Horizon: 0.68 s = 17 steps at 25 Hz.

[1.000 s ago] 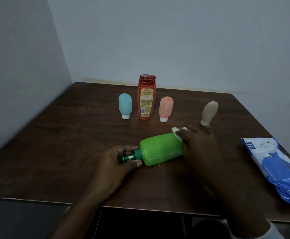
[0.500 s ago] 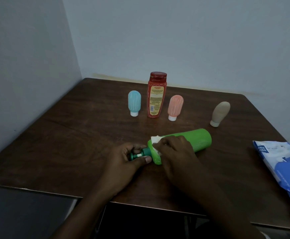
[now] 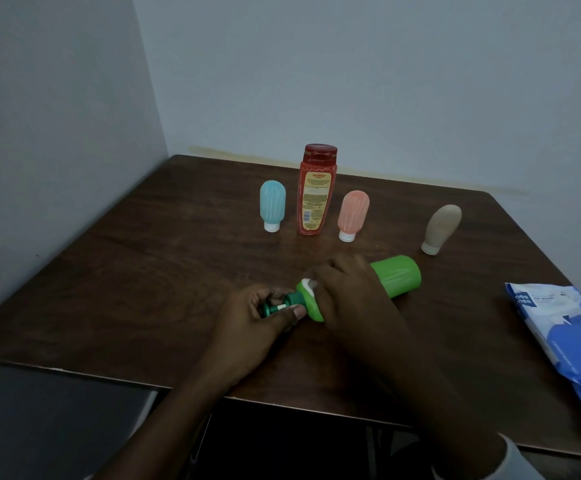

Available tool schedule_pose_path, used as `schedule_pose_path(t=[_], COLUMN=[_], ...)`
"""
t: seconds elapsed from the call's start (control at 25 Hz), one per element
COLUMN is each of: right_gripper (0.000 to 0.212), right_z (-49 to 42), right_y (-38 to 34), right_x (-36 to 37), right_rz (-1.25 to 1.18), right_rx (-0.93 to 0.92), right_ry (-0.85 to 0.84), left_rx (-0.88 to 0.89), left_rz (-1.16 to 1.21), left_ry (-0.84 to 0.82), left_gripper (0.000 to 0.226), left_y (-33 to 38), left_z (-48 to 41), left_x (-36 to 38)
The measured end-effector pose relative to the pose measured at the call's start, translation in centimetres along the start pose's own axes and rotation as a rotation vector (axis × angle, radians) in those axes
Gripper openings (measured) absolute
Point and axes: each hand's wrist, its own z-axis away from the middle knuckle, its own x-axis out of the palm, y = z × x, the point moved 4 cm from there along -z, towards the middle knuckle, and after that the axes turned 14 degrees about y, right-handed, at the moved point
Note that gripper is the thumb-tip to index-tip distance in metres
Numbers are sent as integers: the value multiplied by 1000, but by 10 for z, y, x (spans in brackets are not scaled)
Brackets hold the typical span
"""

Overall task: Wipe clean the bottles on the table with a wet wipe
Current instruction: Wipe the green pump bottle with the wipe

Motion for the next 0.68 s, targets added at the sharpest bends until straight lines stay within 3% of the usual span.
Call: schedule_pose_path(t=[0.32, 0.52, 0.68], right_gripper=[19, 13, 17], right_z=[60, 56, 58], right_y=[-9, 25, -12], right_x=[-24, -37, -24], right_rz=[-3, 71, 17], right_rx=[-40, 126, -22], right_ry=[109, 175, 127], left_rx=[-42, -57, -56], left_rz=[58, 82, 86], left_ry=[-11, -24, -32], left_gripper=[10, 8, 8], left_y=[-3, -3, -3], left_z=[-3, -2, -2], left_x=[2, 3, 2])
